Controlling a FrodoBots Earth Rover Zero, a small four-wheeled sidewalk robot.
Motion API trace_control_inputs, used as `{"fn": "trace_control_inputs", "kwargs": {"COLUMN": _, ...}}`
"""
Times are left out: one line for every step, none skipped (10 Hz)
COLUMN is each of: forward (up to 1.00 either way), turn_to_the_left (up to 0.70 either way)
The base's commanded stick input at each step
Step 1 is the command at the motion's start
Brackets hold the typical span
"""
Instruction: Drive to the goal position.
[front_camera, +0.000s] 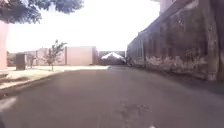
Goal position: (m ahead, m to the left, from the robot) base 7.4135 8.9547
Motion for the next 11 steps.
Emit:
{"fn": "trace_control_inputs", "kwargs": {"forward": 1.0, "turn_to_the_left": 0.0}}
{"fn": "trace_control_inputs", "kwargs": {"forward": 1.0, "turn_to_the_left": 0.0}}
{"fn": "trace_control_inputs", "kwargs": {"forward": 1.0, "turn_to_the_left": 0.0}}
{"fn": "trace_control_inputs", "kwargs": {"forward": 1.0, "turn_to_the_left": 0.27}}
{"fn": "trace_control_inputs", "kwargs": {"forward": 1.0, "turn_to_the_left": 0.18}}
{"fn": "trace_control_inputs", "kwargs": {"forward": 1.0, "turn_to_the_left": 0.1}}
{"fn": "trace_control_inputs", "kwargs": {"forward": 1.0, "turn_to_the_left": 0.01}}
{"fn": "trace_control_inputs", "kwargs": {"forward": 1.0, "turn_to_the_left": 0.0}}
{"fn": "trace_control_inputs", "kwargs": {"forward": 1.0, "turn_to_the_left": 0.0}}
{"fn": "trace_control_inputs", "kwargs": {"forward": 1.0, "turn_to_the_left": 0.0}}
{"fn": "trace_control_inputs", "kwargs": {"forward": 1.0, "turn_to_the_left": 0.0}}
